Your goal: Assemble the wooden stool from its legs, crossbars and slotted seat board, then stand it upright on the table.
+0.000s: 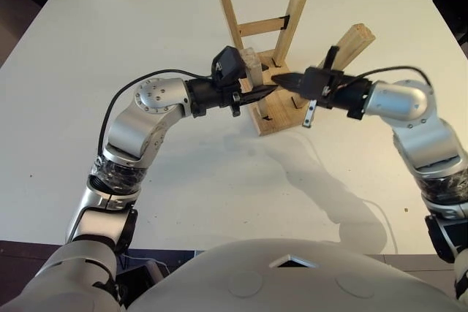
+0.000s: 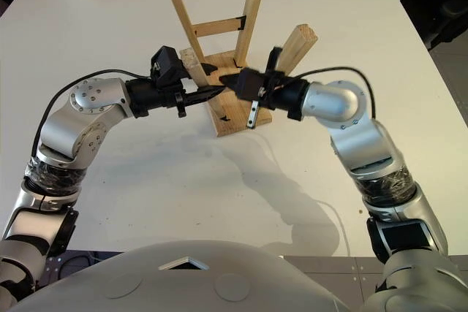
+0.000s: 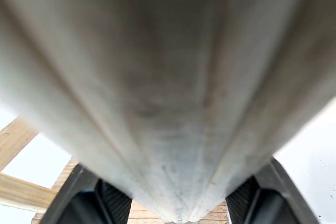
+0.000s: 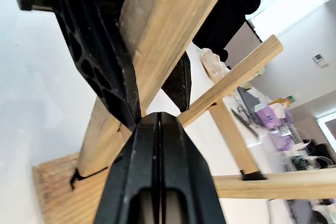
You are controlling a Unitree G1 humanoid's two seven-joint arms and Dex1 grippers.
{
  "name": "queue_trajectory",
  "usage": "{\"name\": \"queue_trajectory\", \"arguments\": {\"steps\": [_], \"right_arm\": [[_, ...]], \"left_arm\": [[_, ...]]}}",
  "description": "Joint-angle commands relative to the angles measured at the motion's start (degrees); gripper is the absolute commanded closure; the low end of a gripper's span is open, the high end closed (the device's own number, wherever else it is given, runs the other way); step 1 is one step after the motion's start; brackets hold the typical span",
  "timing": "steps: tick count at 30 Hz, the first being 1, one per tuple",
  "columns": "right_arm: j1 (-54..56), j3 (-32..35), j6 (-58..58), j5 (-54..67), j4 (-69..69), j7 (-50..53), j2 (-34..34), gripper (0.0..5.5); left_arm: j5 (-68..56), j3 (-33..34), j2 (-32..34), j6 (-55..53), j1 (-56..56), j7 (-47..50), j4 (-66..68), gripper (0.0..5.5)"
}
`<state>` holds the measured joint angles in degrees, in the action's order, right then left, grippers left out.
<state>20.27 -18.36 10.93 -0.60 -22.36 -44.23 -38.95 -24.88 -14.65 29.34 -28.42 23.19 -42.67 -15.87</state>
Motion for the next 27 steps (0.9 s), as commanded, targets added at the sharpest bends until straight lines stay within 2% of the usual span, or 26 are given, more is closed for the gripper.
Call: {"name": "queue_trajectory", "arguments": {"steps": [1, 9, 14, 21, 24, 27], "right_arm": [[-2.51, -1.97, 0.45, -1.69, 0.71, -1.03, 0.29, 5.5], [2.79, 5.69, 4.72, 6.32, -1.55, 0.54, 4.69, 5.5], [-1.03, 1.39, -0.13, -1.55, 4.04, 0.16, 2.07, 5.5], [-1.14, 1.6, -1.83, -2.74, 5.52, -0.12, 2.64, 5.5], [0.68, 4.39, -0.34, 1.28, 3.71, 0.67, 4.96, 5.5], [4.32, 12.14, 5.83, 13.65, -0.46, 2.55, 9.93, 5.5]], "left_arm": [[3.74, -1.62, 1.96, -5.6, -1.78, 1.56, 2.2, 3.46], [3.2, -2.33, 2.34, -8.99, -1.86, 1.67, 1.53, 3.46], [2.36, -0.98, 2.61, -8.24, -2.99, 1.62, 1.1, 3.46], [1.64, -0.3, 3.87, -6.03, -5.45, -0.61, -0.28, 3.46], [2.2, -0.53, 4.42, -5.42, -5.59, -1.23, 0.12, 3.46], [2.74, -1.43, 5.06, -5.92, -4.87, -1.89, 0.5, 3.46]]}}
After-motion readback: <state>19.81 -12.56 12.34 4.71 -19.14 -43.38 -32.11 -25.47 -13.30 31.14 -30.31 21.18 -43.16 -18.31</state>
